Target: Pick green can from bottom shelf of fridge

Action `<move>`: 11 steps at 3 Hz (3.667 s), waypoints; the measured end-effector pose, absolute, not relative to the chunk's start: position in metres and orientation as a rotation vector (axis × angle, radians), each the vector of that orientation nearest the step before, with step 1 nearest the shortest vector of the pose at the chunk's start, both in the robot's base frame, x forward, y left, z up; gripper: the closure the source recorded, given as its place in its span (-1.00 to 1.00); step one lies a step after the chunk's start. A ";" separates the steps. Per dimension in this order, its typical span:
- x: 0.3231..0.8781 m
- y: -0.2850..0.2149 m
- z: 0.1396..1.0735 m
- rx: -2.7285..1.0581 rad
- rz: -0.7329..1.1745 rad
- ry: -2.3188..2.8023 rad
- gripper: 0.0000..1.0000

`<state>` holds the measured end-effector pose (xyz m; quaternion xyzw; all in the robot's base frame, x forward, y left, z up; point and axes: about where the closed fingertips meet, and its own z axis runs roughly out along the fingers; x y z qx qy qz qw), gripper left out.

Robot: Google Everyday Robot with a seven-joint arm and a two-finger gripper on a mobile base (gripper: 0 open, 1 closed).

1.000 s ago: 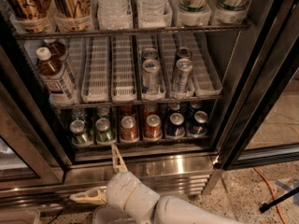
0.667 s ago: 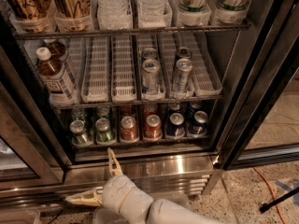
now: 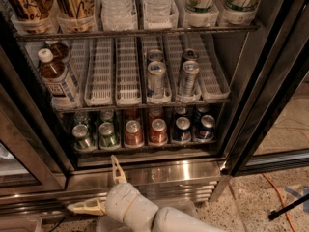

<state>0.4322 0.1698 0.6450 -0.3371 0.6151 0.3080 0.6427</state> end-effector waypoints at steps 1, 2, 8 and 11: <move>0.448 0.171 0.636 -0.773 0.707 1.415 -1.00; 0.479 0.172 0.625 -0.773 0.691 1.414 -1.00; 0.531 0.167 0.607 -0.694 0.657 1.346 -0.50; 0.554 0.177 0.596 -0.712 0.654 1.380 -0.52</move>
Offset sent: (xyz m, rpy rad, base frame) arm 0.0914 0.0013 -0.0331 -0.0206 -0.0048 -0.0309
